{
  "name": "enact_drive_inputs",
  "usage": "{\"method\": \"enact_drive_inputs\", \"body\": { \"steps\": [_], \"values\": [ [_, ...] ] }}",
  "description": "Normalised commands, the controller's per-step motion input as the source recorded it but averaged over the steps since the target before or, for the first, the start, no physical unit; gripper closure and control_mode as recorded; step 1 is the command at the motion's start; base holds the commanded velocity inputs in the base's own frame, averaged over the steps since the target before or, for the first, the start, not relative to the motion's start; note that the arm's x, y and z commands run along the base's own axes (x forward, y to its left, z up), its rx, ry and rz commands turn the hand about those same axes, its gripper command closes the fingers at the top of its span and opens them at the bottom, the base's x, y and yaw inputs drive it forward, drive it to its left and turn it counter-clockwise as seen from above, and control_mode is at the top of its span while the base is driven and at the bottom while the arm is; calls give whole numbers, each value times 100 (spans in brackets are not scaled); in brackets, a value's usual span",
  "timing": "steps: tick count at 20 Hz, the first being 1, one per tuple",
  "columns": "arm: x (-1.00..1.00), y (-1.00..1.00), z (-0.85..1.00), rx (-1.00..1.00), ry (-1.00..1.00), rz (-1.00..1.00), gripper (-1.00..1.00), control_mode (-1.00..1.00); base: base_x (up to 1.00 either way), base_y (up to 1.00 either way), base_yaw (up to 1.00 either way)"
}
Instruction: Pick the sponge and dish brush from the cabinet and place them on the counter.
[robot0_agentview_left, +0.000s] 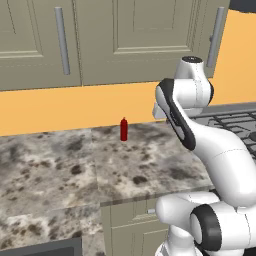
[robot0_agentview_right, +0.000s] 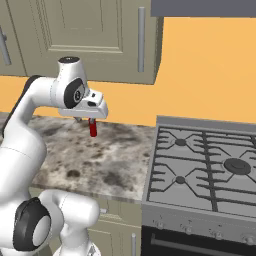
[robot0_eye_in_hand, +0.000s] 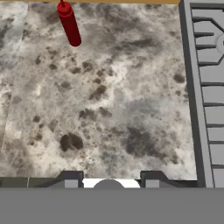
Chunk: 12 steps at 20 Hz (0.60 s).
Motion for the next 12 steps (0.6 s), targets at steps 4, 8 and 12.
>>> {"method": "enact_drive_inputs", "body": {
  "steps": [4,8,12],
  "values": [
    [-5,5,0,0,0,0,-100,-100,0,0,0],
    [-5,-3,0,1,-5,0,-100,-100,0,0,0],
    [-27,-31,3,5,-24,0,-100,-100,0,0,0]
  ]
}}
